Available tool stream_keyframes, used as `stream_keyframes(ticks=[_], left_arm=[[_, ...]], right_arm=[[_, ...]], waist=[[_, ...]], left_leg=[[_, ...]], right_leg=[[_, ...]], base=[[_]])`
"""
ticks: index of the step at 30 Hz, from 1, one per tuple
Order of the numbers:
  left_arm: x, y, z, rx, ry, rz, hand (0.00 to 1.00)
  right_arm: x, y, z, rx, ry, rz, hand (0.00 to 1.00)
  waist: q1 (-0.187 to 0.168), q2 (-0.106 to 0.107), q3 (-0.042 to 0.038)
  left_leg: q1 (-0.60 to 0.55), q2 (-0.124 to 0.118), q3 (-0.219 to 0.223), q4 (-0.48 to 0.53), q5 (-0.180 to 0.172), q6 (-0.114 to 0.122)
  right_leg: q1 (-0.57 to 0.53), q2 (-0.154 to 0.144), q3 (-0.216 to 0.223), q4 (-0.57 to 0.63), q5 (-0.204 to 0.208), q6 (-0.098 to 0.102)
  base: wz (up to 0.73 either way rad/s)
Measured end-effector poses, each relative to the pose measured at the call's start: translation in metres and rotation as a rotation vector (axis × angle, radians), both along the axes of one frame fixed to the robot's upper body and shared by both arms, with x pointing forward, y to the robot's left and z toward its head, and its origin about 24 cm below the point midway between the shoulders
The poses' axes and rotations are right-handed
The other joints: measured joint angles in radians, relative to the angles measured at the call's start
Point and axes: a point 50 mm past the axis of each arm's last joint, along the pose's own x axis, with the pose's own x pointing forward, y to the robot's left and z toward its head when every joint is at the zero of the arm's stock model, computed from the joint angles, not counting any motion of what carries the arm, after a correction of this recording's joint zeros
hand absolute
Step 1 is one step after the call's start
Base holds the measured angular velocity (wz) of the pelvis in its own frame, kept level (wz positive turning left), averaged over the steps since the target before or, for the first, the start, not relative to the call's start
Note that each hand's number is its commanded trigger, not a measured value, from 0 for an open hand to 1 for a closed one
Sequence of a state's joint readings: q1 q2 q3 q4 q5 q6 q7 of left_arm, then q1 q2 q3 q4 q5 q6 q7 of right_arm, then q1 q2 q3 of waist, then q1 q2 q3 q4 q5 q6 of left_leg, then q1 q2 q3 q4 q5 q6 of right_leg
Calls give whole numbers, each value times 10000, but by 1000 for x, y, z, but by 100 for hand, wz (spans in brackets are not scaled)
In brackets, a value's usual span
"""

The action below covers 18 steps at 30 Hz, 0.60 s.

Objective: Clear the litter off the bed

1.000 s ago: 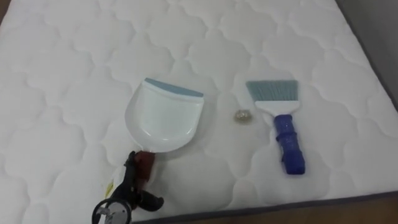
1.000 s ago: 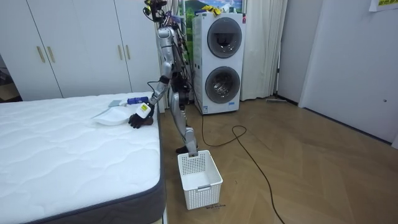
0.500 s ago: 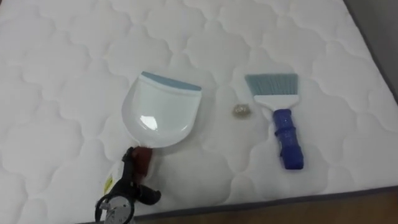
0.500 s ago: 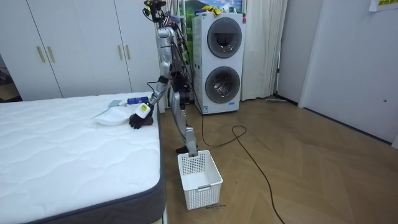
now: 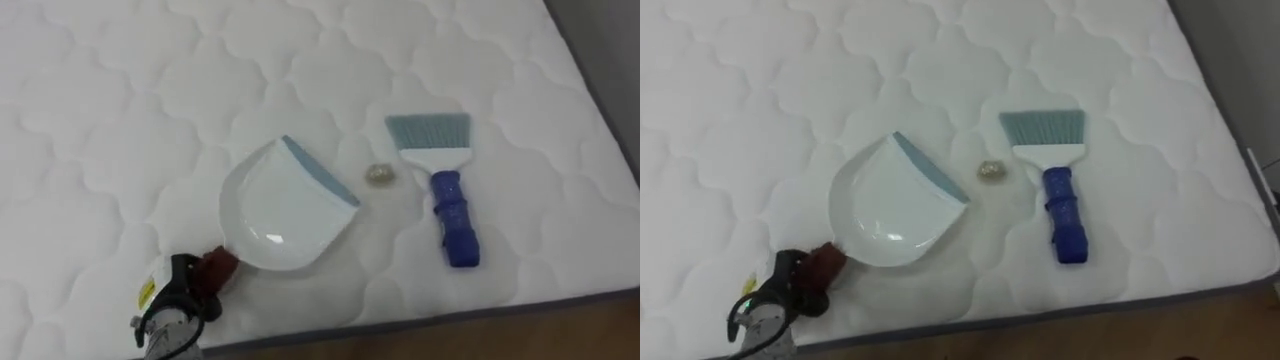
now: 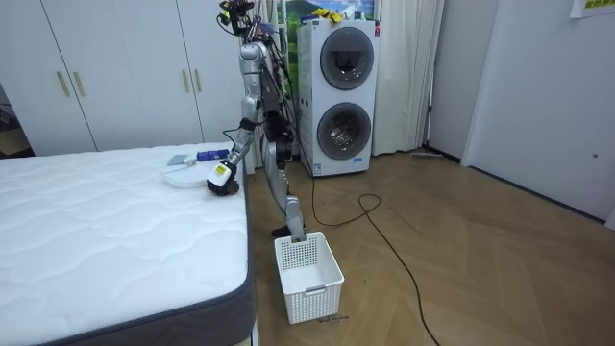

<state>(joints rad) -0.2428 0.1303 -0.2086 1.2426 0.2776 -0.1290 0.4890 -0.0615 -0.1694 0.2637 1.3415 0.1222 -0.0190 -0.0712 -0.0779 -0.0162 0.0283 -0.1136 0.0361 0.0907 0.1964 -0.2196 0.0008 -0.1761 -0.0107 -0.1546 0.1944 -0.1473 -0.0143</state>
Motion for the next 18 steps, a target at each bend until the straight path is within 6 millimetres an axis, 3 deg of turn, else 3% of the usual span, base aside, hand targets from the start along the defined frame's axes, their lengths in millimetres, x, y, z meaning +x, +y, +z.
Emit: stream_keyframes(ticks=[12,18], left_arm=[[-10,-4,-7,-352,656,-124,100],[-13,-3,-9,-324,725,-136,100]], right_arm=[[-2,2,-1,81,-27,-288,0],[-2,2,-1,128,17,-368,0]], waist=[[-24,1,-48],[8,2,-75]], left_leg=[[195,20,23,50,0,0],[325,28,-115,11,0,0]], right_leg=[[170,4,159,91,2,-2],[278,21,24,87,2,-2]], base=[[0],[-1]])
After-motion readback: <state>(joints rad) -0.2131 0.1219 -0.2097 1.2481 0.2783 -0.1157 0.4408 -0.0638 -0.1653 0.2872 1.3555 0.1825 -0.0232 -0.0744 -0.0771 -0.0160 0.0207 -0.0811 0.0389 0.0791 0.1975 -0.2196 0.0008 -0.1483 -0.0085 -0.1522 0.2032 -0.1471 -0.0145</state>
